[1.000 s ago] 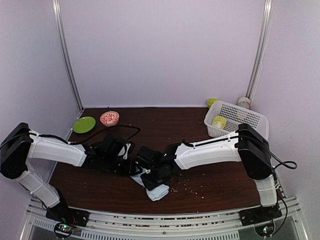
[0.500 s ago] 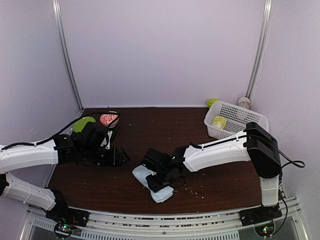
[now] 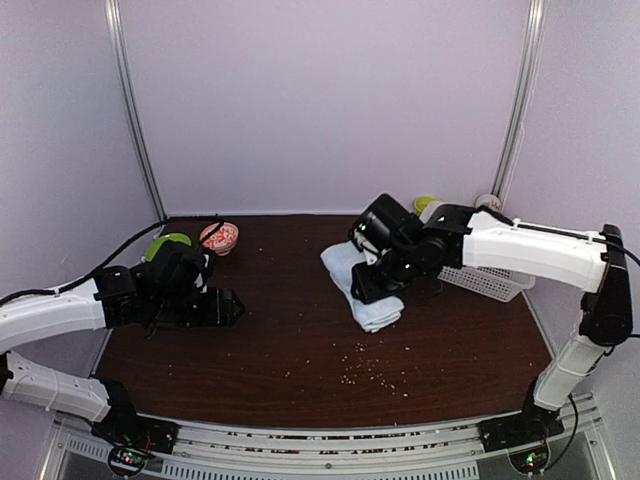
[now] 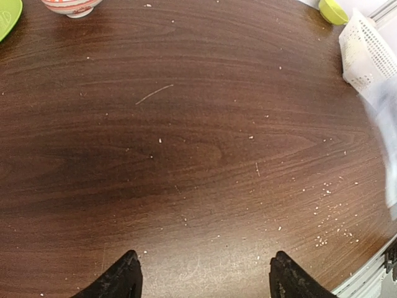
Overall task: Roll the towels
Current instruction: Flatten out the towel in the bin.
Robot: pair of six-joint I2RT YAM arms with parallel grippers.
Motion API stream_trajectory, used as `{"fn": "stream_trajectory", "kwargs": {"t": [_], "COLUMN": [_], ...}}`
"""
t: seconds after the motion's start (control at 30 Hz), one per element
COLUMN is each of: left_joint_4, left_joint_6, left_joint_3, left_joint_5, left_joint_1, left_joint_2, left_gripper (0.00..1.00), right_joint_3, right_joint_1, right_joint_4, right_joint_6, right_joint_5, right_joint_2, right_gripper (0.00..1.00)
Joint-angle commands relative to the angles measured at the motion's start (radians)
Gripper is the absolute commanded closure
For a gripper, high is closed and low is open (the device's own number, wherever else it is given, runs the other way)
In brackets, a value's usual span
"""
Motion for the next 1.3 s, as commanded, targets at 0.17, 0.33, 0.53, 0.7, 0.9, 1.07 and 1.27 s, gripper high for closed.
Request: {"fn": "stream_trajectory", "kwargs": {"t": [0.17, 0.33, 0.53, 0.7, 0.9, 1.07, 1.27], "left_joint_4": [0.021, 0.043, 0.062, 0.078, 0.069, 0.072, 0.07], "left_joint_6": [0.062, 0.106, 0.14, 0.142, 0.147, 0.141, 0.134], "left_joint_3": [0.087, 0.156, 0.203, 0.229, 0.264, 0.27, 0.282], "left_joint_5": [0.013, 0.071, 0.121, 0.16, 0.186, 0.198, 0.214], "left_joint_1": [0.032, 0.065, 0.092, 0.104, 0.114, 0.131, 0.143], "left_joint_2": [0.126, 0.226, 0.323, 0.395, 0.451, 0.474, 0.498], "left_gripper": [0.28, 0.29, 0.31, 0.32, 0.32, 0.32, 0.33], "right_joint_3": [0.171, 0.169, 0.162, 0.157, 0.166, 0.21, 0.227], "right_joint_1": [-0.33, -0.535, -0.718, -0.781, -0.853, -0.879, -0.886], "right_joint_4": [-0.137, -0.076, 0.017, 0.089, 0.173, 0.174, 0.176], "right_joint_6": [-0.1, -0.09, -0.068, -0.047, -0.023, -0.01, 0.02], "right_joint_5": [0.135, 0.096, 0.035, 0.043, 0.012, 0.0, -0.013], "right_joint_2": [-0.201, -0.188, -0.055, 0.059, 0.154, 0.241, 0.337], "right_gripper": [1.0, 1.0, 1.0, 1.0, 1.0, 1.0, 1.0]}}
